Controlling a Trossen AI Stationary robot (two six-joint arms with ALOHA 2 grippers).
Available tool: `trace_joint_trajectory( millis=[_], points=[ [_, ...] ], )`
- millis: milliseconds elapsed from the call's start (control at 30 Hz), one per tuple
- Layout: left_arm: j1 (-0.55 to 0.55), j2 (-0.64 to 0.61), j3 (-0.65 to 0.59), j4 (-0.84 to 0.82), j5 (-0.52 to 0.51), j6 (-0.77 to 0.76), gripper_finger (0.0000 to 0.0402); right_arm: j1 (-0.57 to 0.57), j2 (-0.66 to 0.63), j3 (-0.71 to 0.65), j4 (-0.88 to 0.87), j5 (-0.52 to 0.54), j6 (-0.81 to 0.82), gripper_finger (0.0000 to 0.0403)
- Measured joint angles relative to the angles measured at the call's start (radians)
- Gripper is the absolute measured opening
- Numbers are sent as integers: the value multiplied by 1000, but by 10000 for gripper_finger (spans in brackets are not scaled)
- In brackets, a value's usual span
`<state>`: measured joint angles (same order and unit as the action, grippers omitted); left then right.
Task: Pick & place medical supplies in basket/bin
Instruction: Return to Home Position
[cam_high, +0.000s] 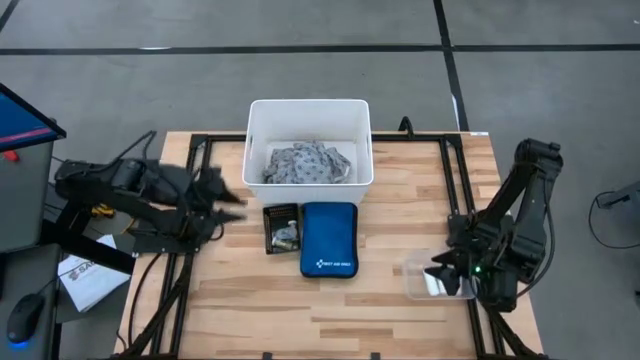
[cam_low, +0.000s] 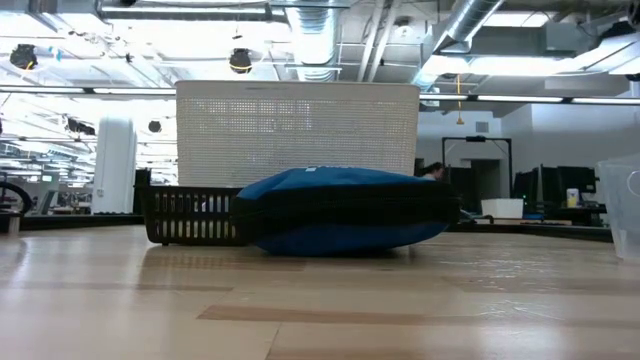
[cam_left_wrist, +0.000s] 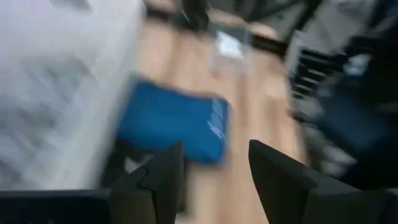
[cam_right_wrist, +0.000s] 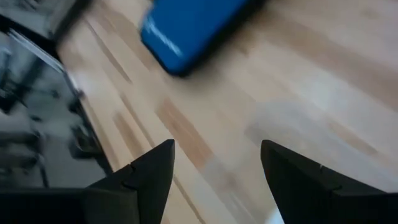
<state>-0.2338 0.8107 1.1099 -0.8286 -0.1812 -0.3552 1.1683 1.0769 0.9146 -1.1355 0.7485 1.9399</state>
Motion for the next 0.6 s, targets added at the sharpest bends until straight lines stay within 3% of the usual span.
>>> trace_joint_trajectory(
  millis=[67,133,233,300,400,600],
  points=[
    [-55,-75,-130,49,18,-144,172,0,-23,0,-1,58,-2,234],
    [-123,-135,-302,269,-28,-192,172,0,-39,0,-2,114,-14,234],
    [-173,-135,-567,825,-124,-9,172,-13,-54,0,-8,169,-28,234],
    [-143,-93,-658,1068,-162,96,173,-34,-59,0,5,170,-28,234],
    [-91,-107,-687,1095,-181,129,171,-66,-63,0,30,181,-28,234],
    [-35,-212,-749,1031,-106,270,159,-146,-62,0,74,198,-28,234]
  ],
)
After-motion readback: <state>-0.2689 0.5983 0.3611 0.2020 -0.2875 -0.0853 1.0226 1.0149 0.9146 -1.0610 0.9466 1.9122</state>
